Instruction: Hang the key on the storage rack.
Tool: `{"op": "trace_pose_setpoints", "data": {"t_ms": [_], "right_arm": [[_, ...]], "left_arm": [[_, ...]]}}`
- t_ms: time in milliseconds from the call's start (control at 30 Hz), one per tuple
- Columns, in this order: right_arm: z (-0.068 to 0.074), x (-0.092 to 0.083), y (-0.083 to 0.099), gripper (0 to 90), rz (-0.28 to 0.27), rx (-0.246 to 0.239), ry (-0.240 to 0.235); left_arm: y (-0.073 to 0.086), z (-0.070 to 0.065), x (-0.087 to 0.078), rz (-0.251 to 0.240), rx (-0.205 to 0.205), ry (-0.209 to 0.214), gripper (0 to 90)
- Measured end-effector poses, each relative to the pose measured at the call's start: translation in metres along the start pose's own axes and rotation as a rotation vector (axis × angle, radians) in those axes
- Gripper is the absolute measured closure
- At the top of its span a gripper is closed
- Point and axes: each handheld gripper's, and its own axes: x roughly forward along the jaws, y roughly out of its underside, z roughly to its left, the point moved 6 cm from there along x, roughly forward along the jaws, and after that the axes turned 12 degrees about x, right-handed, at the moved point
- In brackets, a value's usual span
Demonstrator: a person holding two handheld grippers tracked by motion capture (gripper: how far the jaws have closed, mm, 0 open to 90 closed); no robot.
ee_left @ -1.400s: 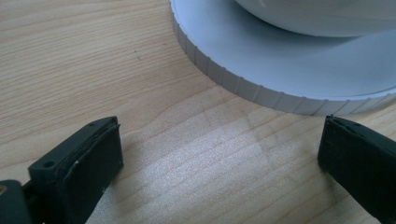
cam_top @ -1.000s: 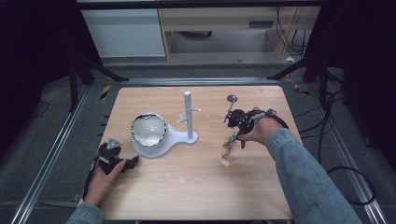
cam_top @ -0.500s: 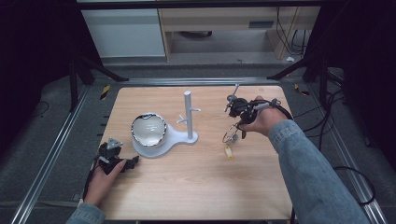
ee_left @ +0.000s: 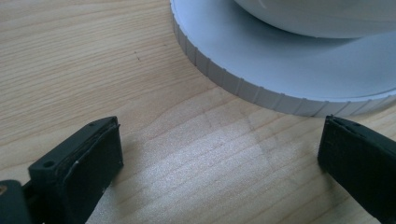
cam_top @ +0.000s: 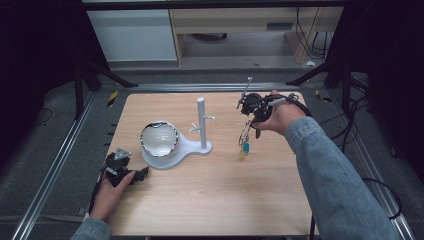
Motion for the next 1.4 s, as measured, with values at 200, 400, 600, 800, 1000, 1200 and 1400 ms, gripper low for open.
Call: {"op": "trace_pose_setpoints", "data": {"t_ms": [200, 400, 600, 800, 1000, 1200, 1400], "right_arm": [[-0.001, -0.005, -0.009, 89.0, -0.005, -0.013, 0.009], [0.000, -0.011, -0.018, 89.0, -0.012, -0.023, 0.014], [0.001, -0.016, -0.025, 89.0, -0.020, -0.033, 0.015], [0.003, -0.021, -0.034, 89.0, -0.031, -0.042, 0.019], [0.006, -0.025, -0.043, 89.0, -0.040, -0.056, 0.022], [0.009, -0.028, -0.051, 89.1, -0.042, -0.070, 0.021], [0.011, -0.031, -0.057, 89.1, -0.046, -0.082, 0.020]], "left_arm": [[0.000, 0.000, 0.000, 0.000, -0.001, 0.000, 0.0], [0.000, 0.000, 0.000, 0.000, 0.000, 0.000, 0.0], [0.000, 0.000, 0.000, 0.000, 0.001, 0.000, 0.0], [0.000, 0.000, 0.000, 0.000, 0.001, 0.000, 0.0], [0.000, 0.000, 0.000, 0.000, 0.000, 0.000, 0.0], [0.000, 0.000, 0.000, 0.000, 0.000, 0.000, 0.0], [0.000, 0.000, 0.000, 0.000, 0.001, 0.000, 0.0]]}}
